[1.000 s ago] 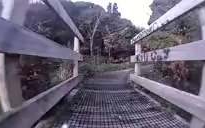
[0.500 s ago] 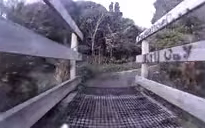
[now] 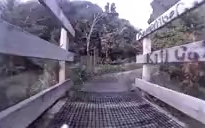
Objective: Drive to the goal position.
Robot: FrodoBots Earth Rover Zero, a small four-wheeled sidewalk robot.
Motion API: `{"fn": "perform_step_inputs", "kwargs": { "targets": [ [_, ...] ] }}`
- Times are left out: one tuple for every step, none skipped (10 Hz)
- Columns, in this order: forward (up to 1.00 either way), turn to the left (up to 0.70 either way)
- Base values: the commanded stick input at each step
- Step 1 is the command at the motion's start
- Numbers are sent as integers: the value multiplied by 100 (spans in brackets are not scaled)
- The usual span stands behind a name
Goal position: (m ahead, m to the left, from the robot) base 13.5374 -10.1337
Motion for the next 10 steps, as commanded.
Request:
{"fn": "perform_step_inputs", "kwargs": {
  "targets": [
    [70, -10],
    [70, -24],
    [70, -3],
    [70, 0],
    [70, 0],
    [70, 0],
    [70, 0],
    [70, 0],
    [70, 0],
    [70, 0]
  ]
}}
